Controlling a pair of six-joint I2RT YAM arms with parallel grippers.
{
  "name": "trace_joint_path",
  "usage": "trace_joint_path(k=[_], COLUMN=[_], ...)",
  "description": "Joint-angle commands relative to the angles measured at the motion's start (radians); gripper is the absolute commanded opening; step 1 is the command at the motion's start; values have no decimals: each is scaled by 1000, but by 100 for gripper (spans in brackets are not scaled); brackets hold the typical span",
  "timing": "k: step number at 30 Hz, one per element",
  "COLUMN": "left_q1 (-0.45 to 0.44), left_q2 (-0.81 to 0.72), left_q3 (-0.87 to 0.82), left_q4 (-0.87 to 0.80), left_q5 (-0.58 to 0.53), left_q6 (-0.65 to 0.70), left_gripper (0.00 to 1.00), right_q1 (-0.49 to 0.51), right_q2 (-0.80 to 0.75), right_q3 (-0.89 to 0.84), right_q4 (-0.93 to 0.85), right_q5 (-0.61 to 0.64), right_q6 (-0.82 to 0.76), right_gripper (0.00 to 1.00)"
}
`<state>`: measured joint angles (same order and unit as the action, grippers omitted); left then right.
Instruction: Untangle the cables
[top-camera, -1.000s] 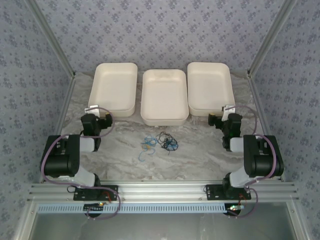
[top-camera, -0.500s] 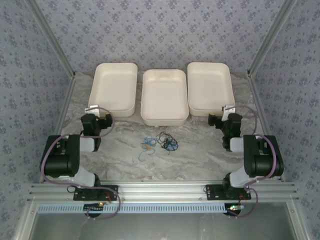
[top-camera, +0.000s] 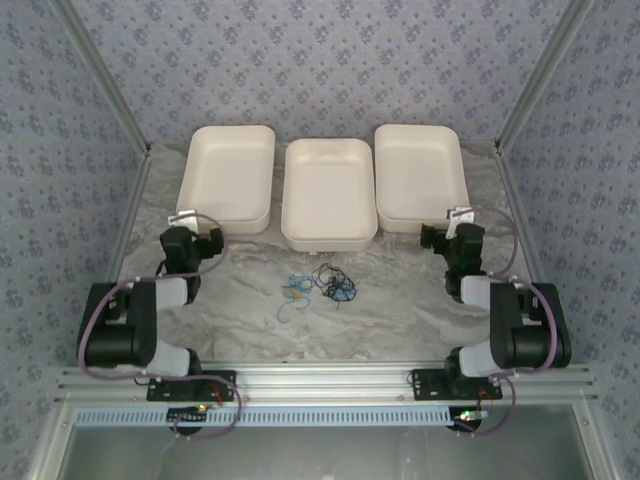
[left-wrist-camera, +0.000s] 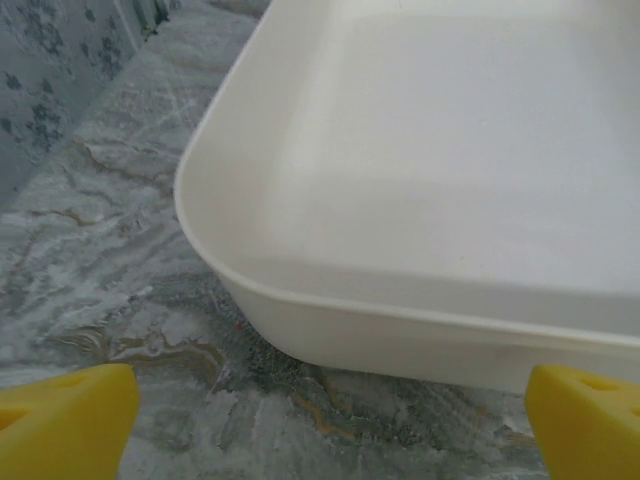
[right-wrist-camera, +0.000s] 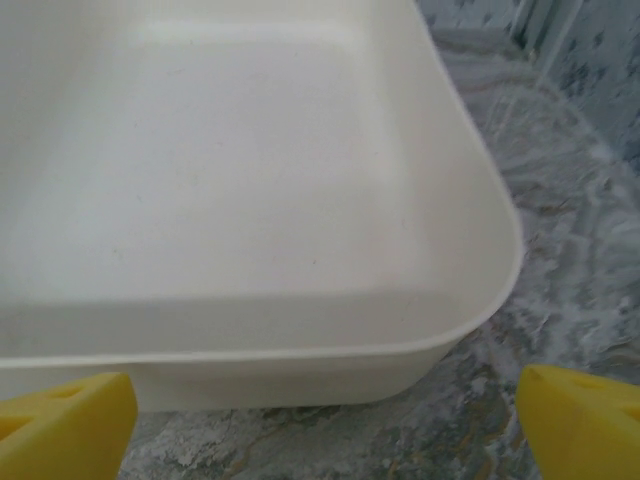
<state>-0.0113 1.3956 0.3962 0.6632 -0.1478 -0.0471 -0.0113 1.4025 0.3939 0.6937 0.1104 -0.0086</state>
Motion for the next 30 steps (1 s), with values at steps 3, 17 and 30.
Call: trace_joint_path(k=[3, 17, 30], left_q1=[-72, -247, -644], left_q2=[-299, -474, -273], left_q3=[163, 702, 688], left_q4=[-269, -878, -1423], left_q5=[-59, 155, 95], left_q6=[33, -430, -556], left_gripper=[99, 99, 71], right_q1=[75, -8, 776], right_q2=[-231, -488, -404], right_q3=[122, 722, 828], right_q4=[-275, -1138, -1579], right_q5=[151, -147, 259], right_q6=[-13, 630, 629], right_gripper=[100, 98, 96])
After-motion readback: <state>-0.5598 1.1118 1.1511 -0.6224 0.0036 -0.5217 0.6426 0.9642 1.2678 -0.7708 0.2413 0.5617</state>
